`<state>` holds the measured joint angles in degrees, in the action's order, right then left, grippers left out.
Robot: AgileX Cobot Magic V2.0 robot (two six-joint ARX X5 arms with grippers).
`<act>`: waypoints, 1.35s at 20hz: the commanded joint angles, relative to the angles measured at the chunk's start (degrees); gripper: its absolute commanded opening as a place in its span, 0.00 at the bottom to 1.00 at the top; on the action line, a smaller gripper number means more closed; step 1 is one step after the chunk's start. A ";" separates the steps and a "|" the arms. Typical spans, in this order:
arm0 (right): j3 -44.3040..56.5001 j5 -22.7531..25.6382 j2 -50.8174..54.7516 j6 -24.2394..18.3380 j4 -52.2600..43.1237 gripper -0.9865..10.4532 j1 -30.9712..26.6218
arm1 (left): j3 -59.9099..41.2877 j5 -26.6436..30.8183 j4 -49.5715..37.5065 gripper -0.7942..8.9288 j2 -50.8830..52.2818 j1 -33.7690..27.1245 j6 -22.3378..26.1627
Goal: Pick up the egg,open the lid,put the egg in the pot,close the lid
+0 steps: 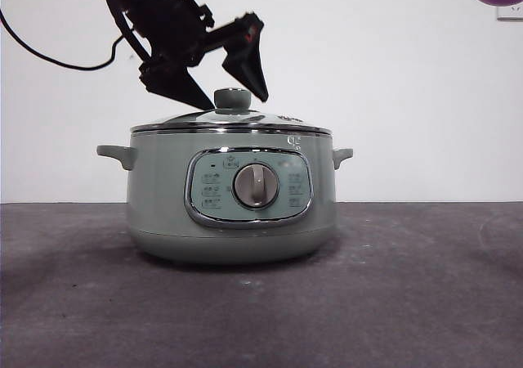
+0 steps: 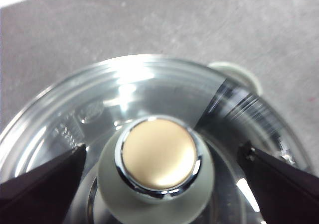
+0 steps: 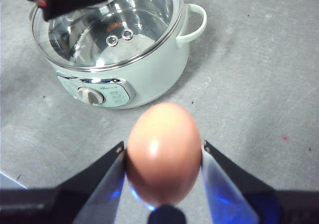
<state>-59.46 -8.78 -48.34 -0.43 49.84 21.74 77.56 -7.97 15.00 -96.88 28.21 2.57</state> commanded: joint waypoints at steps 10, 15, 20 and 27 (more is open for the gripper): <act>-0.02 0.22 0.11 -0.07 -0.50 0.07 0.04 | 0.20 -0.20 -0.26 0.09 -0.37 0.35 -0.15; -0.02 0.20 0.04 -0.07 -0.46 0.07 0.04 | 0.20 -0.17 -0.22 0.07 1.44 0.35 -1.11; -0.02 0.17 -0.04 -0.04 -0.50 0.07 0.04 | 0.35 -0.11 -0.20 0.07 4.63 0.33 -1.09; -0.02 -0.26 -2.27 -0.04 -2.95 0.07 0.09 | 0.52 0.46 3.17 0.07 13.53 0.28 -1.05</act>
<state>-59.46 -8.91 -50.59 -0.43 47.37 21.74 77.56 -7.42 20.62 -84.86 28.36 1.89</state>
